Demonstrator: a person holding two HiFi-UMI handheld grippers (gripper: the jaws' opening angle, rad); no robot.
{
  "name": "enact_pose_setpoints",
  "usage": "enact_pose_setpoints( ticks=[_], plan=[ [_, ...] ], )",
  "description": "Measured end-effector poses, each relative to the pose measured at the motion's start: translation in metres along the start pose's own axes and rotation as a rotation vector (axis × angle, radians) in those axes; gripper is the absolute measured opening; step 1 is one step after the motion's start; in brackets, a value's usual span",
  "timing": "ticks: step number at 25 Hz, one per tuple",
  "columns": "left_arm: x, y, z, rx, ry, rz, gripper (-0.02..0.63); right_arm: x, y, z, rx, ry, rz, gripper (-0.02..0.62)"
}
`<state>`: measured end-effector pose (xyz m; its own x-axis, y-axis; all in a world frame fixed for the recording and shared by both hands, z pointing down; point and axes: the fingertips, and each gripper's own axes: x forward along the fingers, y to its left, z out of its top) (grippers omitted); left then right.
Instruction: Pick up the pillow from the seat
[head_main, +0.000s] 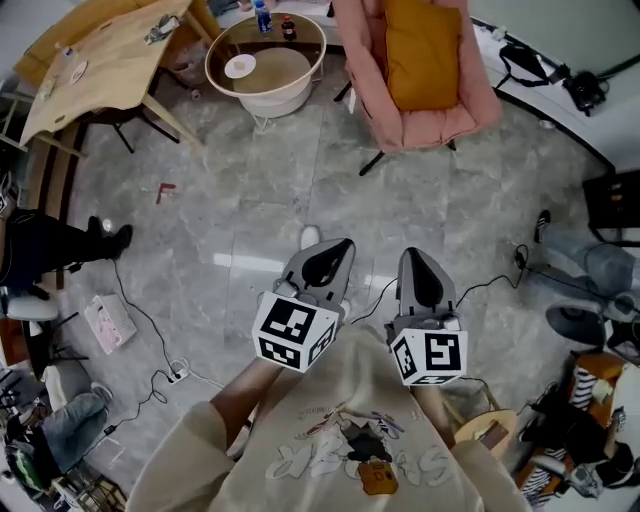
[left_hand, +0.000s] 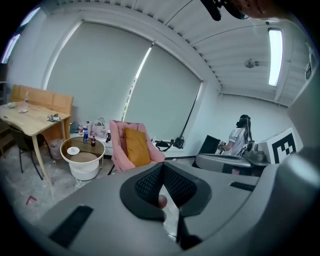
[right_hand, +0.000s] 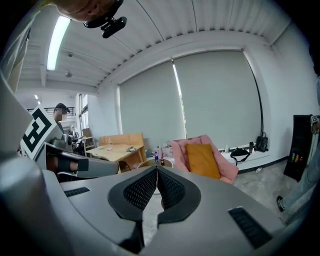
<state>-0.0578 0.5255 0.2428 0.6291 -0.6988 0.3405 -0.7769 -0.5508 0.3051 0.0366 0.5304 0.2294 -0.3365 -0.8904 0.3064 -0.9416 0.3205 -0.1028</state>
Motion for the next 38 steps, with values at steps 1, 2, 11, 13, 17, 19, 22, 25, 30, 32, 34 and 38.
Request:
enact_pose_setpoints(
  ticks=[1,2,11,13,17,19,22,25,30,32,34,38],
  plan=[
    [0.008,0.012,0.007,-0.007,-0.002,-0.005,0.005,0.015,-0.002,0.005,-0.003,0.005,-0.01,0.021],
    [0.015,0.025,0.015,-0.014,-0.007,-0.008,0.005,0.031,-0.004,0.013,-0.008,0.007,-0.017,0.021],
    [0.068,0.13,0.089,-0.027,-0.02,-0.057,0.005,0.151,-0.006,0.068,-0.008,0.018,-0.082,0.021],
    [0.075,0.148,0.102,-0.029,-0.023,-0.072,0.004,0.173,-0.003,0.08,-0.007,0.012,-0.091,0.021],
    [0.087,0.18,0.118,-0.026,-0.029,-0.092,0.005,0.203,-0.003,0.093,0.002,-0.005,-0.134,0.021],
    [0.092,0.195,0.122,-0.02,-0.034,-0.092,0.003,0.213,-0.004,0.094,0.009,-0.007,-0.151,0.02],
    [0.096,0.211,0.124,-0.029,-0.027,-0.092,0.005,0.223,-0.003,0.093,0.015,0.011,-0.161,0.021],
    [0.101,0.22,0.125,-0.034,-0.017,-0.101,0.005,0.233,-0.002,0.095,0.015,0.018,-0.164,0.021],
    [0.116,0.231,0.129,-0.049,-0.024,-0.104,0.003,0.253,-0.011,0.103,0.0,0.007,-0.17,0.021],
    [0.124,0.235,0.129,-0.057,-0.019,-0.101,0.005,0.261,-0.016,0.107,-0.008,-0.003,-0.168,0.021],
    [0.137,0.239,0.133,-0.048,-0.016,-0.095,0.005,0.272,-0.027,0.111,-0.013,-0.008,-0.161,0.021],
    [0.175,0.249,0.153,-0.043,-0.019,-0.065,0.005,0.304,-0.056,0.12,-0.005,-0.013,-0.131,0.021]
  ],
)
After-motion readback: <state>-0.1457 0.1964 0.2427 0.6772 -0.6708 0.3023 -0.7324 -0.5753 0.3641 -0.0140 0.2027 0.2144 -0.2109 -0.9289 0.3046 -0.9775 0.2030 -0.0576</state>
